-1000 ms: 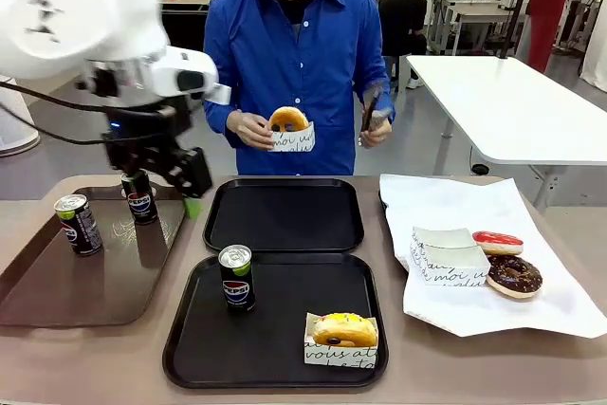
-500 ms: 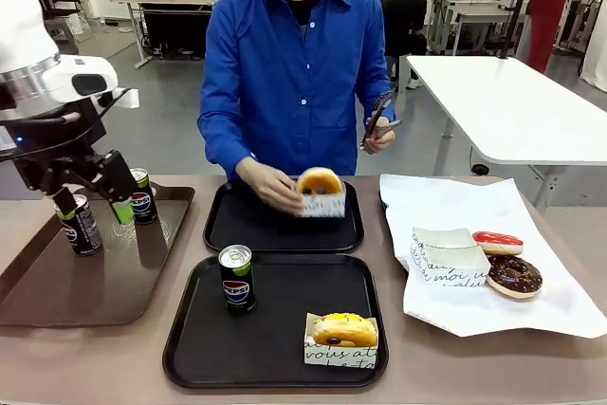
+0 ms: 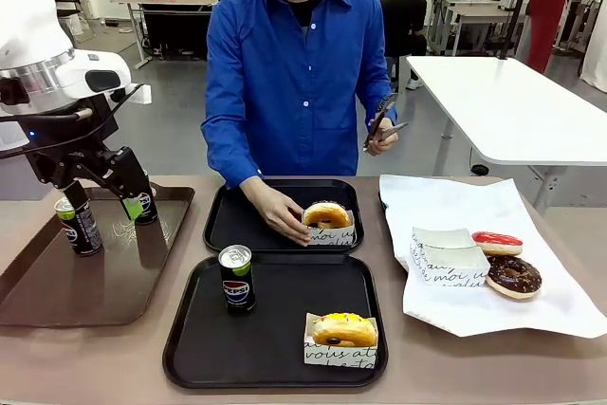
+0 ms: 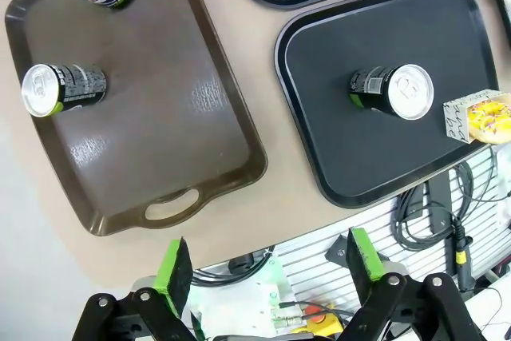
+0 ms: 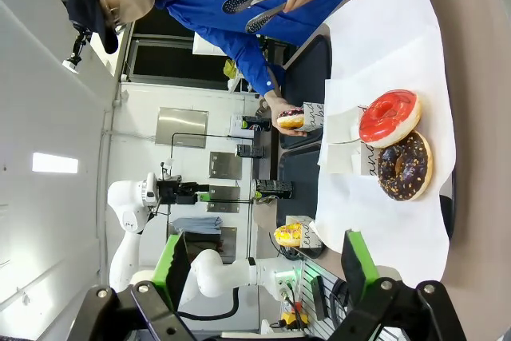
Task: Set up donuts and drinks on trays.
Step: Pick up one Pepsi coke from the Handle tray and place it on the Flat Tray without a Pepsi coke.
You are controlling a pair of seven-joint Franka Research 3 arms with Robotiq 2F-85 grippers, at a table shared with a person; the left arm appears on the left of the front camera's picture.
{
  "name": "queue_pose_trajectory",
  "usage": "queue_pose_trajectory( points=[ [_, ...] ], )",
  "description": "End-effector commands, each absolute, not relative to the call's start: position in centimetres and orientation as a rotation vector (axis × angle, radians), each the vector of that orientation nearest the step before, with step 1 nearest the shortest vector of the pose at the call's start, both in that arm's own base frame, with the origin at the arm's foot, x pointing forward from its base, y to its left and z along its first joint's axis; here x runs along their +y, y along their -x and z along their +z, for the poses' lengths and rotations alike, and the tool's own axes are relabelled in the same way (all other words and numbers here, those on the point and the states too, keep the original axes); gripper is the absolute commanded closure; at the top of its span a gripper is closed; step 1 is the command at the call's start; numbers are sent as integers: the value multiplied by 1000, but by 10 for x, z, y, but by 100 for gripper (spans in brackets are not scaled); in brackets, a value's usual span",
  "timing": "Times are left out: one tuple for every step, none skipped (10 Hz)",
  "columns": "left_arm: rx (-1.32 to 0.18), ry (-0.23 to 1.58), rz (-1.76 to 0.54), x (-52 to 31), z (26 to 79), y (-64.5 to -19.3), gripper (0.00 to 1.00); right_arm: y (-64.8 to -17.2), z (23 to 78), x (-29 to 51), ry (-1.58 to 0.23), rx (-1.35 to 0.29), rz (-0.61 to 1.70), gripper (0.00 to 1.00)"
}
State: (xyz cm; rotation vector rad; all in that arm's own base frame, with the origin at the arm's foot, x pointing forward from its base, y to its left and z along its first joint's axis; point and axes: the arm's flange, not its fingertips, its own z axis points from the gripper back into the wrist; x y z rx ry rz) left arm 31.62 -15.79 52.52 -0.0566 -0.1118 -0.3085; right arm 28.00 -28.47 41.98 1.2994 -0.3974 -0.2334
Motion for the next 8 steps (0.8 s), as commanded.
queue_pose_trajectory(
  points=[
    [-102,64,-316,-158,526,-318,0,-279,421,-285,-1310,-400,-231,0],
    [-102,64,-316,-158,526,-318,0,-279,421,-285,-1310,-400,-231,0],
    [-102,64,-316,-158,526,-318,0,-279,421,-285,-1310,-400,-231,0],
    [-110,56,-308,-158,525,-317,0,-279,421,-285,-1310,-400,-231,0],
    [-113,69,-252,-144,527,-339,0,-279,421,-285,-1310,-400,-231,0],
    [-124,65,-194,-127,532,-368,0,-279,421,-285,-1310,-400,-231,0],
    [-133,42,-95,-104,534,-403,0,-279,421,-285,-1310,-400,-231,0],
    [-144,33,-33,-84,533,-427,0,-279,421,-285,-1310,-400,-231,0]
  ],
)
